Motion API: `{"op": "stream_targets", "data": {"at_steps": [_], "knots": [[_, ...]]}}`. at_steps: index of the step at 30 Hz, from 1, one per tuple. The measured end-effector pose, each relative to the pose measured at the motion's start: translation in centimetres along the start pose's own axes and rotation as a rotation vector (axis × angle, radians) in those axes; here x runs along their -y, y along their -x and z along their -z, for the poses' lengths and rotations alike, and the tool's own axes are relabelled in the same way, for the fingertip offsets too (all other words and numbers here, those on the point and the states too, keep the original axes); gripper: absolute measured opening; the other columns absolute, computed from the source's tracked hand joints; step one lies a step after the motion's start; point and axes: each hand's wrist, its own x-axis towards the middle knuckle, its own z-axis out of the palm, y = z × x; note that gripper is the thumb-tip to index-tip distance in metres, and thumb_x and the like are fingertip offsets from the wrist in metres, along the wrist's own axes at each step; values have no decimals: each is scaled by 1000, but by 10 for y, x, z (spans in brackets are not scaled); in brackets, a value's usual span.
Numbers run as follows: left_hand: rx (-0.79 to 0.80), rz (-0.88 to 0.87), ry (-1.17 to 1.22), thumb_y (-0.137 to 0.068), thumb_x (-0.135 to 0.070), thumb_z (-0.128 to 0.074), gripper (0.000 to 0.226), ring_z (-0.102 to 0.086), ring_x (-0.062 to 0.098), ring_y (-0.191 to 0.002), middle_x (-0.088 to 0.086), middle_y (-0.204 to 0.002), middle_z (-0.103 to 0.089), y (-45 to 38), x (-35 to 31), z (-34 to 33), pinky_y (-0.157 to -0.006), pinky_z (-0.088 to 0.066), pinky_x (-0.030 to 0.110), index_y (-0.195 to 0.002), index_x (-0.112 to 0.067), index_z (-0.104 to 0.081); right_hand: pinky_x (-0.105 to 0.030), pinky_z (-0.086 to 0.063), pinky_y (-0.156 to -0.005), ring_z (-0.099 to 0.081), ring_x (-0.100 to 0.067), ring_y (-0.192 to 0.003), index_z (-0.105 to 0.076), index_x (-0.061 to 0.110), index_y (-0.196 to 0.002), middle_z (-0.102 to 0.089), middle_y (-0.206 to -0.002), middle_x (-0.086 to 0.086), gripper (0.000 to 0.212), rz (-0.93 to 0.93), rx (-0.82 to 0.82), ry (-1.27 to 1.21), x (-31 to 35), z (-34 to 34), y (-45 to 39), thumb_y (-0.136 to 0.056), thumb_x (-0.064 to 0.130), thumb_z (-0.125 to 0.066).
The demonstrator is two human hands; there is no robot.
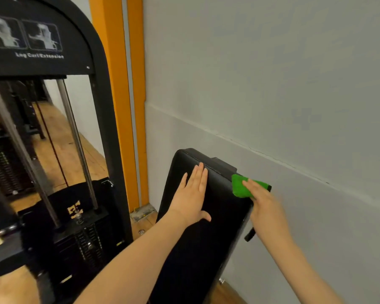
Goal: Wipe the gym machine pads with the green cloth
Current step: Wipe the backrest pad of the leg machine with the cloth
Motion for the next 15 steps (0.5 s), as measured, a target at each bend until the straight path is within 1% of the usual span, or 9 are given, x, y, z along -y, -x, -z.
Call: {"op": "stream_targets", "data": {"at_steps": [2,3,6,7,9,11,13,15], "knots": [[10,9,-4,-75,-64,-66,129,21,28,-144,16,-157,25,2,-2,1,-115,8,41,-148,-3,21,-18,-32,-95,-52,-24,-119,-59,13,-125,-56,-131,-5,54,42,90,52,6,9,-20,-84,-17,-42],[10,16,-1,-76,-63,-66,129,21,28,-145,16,-157,25,2,-2,1,-115,8,40,-148,-3,21,-18,-32,-94,-52,-24,-119,-59,14,-125,-56,-131,-5,53,75,117,79,11,12,-35,-84,-15,-41],[8,22,0,-77,-62,-66,128,22,27,-144,15,-157,26,1,-1,2,-116,8,39,-147,-3,23,-20,-27,-101,-45,-21,-127,-53,15,-131,-50,-139,-4,55,193,220,159,23,9,-77,-85,-13,-41],[4,17,-4,-77,-62,-66,128,23,27,-144,15,-156,26,1,0,2,-116,8,40,-146,-3,23,-22,-30,-101,-46,-22,-126,-53,16,-131,-51,-138,-4,56,208,278,167,25,2,-86,-85,-12,-42],[6,14,4,-76,-63,-66,128,25,26,-142,15,-157,26,0,0,2,-115,9,39,-147,-3,23,-27,-39,-94,-54,-24,-116,-56,20,-129,-58,-130,-6,56,175,365,143,22,-7,-91,-84,-11,-42],[5,14,13,-76,-63,-66,128,29,24,-138,14,-157,26,-1,1,-1,-114,10,39,-148,-4,22,-30,-43,-95,-56,-26,-113,-59,19,-126,-60,-126,-8,57,88,339,75,14,-5,-78,-83,-14,-41],[8,13,15,-77,-63,-66,127,31,23,-134,13,-157,26,-2,1,-4,-113,10,38,-148,-5,22,-27,-39,-99,-55,-26,-117,-62,18,-123,-59,-128,-7,55,48,231,29,1,3,-52,-83,-15,-43],[15,12,18,-77,-63,-66,126,32,23,-133,13,-157,27,-3,1,-6,-113,11,38,-148,-6,21,-25,-34,-104,-51,-22,-123,-61,18,-124,-55,-133,-3,53,48,141,19,-6,11,-26,-85,-15,-46]]}}
